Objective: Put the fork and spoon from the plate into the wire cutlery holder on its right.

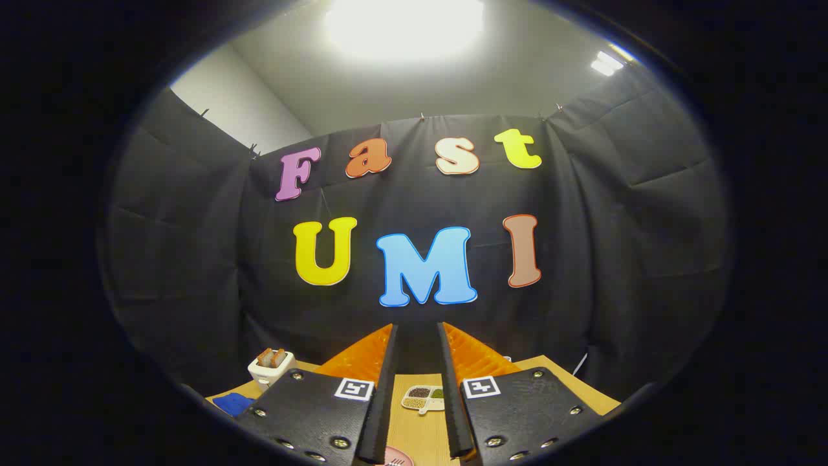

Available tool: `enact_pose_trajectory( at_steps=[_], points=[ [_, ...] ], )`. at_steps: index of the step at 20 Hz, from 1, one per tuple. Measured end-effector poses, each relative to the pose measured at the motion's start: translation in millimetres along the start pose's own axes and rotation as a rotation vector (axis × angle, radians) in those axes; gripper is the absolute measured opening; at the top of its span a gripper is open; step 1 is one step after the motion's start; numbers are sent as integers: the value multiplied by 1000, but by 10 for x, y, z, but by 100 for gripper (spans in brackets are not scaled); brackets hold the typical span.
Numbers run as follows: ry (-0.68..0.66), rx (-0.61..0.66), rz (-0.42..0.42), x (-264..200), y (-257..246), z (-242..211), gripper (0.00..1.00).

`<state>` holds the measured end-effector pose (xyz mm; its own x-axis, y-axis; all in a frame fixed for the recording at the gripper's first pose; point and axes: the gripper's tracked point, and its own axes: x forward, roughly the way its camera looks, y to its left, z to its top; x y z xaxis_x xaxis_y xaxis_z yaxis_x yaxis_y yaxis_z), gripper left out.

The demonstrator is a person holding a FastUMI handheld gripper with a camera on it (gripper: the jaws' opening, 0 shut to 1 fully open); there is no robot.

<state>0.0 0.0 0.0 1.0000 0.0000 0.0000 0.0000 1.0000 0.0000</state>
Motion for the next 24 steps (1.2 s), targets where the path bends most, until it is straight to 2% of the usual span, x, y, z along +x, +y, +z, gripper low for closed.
enact_pose_trajectory(
  at_steps=[17, 22, 24],
  points=[
    [9, -2, 8, 36, 87, -41, 36],
    [71, -5, 24, 71, 164, -325, 36],
    [126, -7, 34, 93, 214, -574, 36]
  ],
)
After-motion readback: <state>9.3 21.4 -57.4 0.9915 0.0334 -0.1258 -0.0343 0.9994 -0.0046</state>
